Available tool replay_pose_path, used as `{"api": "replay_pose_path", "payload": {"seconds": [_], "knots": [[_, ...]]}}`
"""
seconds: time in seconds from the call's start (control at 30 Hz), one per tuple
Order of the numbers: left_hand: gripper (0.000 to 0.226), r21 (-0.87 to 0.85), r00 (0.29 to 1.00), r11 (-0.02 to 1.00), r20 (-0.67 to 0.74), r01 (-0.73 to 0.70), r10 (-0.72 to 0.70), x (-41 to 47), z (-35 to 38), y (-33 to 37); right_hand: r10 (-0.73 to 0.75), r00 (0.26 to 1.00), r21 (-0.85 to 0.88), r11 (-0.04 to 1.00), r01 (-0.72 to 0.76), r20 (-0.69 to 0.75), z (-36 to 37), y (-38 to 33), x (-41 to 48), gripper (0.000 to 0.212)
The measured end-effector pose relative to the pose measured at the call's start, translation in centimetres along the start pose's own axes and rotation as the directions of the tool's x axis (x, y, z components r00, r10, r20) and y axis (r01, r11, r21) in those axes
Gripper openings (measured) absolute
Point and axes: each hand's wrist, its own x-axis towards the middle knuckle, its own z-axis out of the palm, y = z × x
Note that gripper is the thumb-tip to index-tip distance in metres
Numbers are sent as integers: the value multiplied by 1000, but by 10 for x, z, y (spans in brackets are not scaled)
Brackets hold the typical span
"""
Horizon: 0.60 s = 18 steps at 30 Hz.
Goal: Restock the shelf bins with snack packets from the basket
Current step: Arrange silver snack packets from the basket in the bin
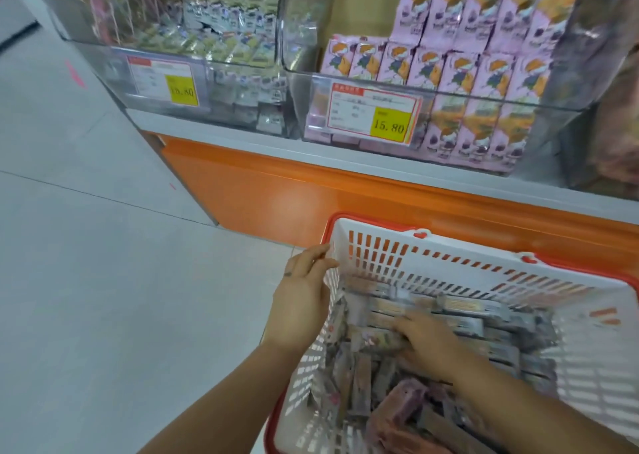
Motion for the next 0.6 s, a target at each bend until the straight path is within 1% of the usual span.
{"api": "replay_pose_path", "payload": {"seconds": [0.1, 0.17, 0.2, 0.27, 0.3, 0.37, 0.43, 0.53, 0.6], "knots": [[45, -26, 1000, 1000, 15, 6, -6, -3, -5, 3, -72, 997, -33, 997, 71, -20, -43, -19, -11, 40], [45, -30, 999, 1000, 37, 8, -7, -3, -14, 8, -127, 992, -88, 988, 128, 16, -76, -36, -23, 40], [43, -58, 999, 998, 45, 27, -25, -1, -22, 12, -147, 988, -109, 982, 151, 44, -92, -45, -29, 41], [36, -190, 996, 980, 80, 60, -45, 3, -45, 27, -186, 980, -139, 971, 194, 68, -124, -63, -45, 41], [32, -276, 993, 960, 119, 51, -19, 3, -60, 35, -210, 976, -144, 966, 215, 49, -140, -73, -53, 39], [26, -430, 980, 903, 180, 5, 80, 1, -93, 53, -283, 959, -155, 948, 276, -21, -174, -94, -69, 34], [23, -535, 971, 845, 200, -4, 131, -1, -128, 67, -347, 932, -164, 930, 328, -107, -208, -116, -83, 32], [31, -616, 987, 787, 115, -17, 112, 4, -178, 71, -436, 867, -189, 898, 398, -241, -250, -150, -96, 29], [34, -620, 995, 783, 27, -56, 93, 8, -211, 69, -472, 814, -215, 881, 422, -337, -271, -170, -99, 32]]}}
